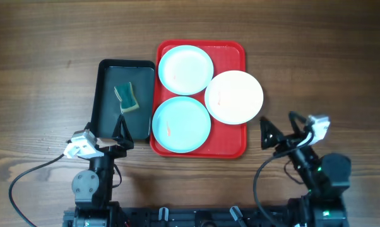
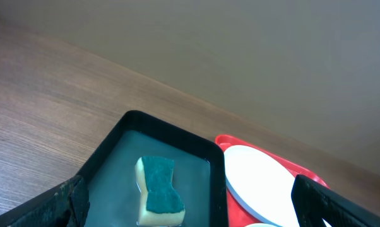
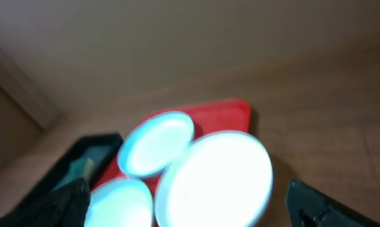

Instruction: Clean dirty plates on tray and stack at the side

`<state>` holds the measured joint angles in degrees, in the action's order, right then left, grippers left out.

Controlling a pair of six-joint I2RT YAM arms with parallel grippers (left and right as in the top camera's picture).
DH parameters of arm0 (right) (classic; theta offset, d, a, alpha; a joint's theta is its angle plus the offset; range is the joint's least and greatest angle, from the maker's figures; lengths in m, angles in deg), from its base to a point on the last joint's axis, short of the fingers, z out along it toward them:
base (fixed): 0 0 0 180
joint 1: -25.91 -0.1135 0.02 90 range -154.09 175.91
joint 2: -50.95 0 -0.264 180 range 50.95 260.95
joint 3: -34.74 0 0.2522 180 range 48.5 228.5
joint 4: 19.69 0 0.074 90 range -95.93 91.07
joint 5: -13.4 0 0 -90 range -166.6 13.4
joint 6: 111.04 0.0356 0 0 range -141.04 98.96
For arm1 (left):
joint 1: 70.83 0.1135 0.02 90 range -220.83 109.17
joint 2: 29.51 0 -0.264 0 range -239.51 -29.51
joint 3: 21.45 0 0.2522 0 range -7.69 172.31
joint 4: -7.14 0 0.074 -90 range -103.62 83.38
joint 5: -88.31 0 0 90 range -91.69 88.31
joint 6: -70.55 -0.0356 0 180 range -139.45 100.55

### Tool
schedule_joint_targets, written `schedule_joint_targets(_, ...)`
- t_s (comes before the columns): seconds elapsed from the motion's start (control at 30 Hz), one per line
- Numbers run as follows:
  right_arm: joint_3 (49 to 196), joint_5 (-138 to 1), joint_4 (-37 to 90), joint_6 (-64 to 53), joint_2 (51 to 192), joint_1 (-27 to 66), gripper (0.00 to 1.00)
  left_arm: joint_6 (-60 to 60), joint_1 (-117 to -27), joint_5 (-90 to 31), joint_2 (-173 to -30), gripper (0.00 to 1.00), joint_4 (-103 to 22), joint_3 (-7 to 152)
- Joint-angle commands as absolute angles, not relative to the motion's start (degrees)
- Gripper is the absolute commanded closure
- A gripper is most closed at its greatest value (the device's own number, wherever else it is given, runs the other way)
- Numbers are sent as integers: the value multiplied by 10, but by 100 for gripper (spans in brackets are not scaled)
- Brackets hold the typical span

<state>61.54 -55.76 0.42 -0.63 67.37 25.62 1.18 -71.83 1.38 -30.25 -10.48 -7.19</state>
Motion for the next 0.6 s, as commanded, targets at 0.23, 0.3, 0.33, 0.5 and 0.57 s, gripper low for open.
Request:
schedule_joint_targets(0.23, 1058, -456, 329, -116, 1099, 240, 0, 23, -713, -30, -303, 0, -118, -49)
schedule_joint_targets(0.3, 1113, -454, 390, -128, 1168, 219, 0, 24, -713, -29, -326, 0, -160, 9)
schedule_joint_targets(0.33, 1129, -454, 405, -133, 1194, 206, 0, 24, -713, -27, -348, 0, -184, 48)
schedule_joint_targets(0.5, 1141, -452, 393, -134, 1273, 138, 0, 12, -713, -38, -558, 0, -321, 305)
schedule_joint_targets(0.57, 1141, -425, 378, -134, 1280, 131, 0, -6, -713, -71, -657, 0, -401, 419)
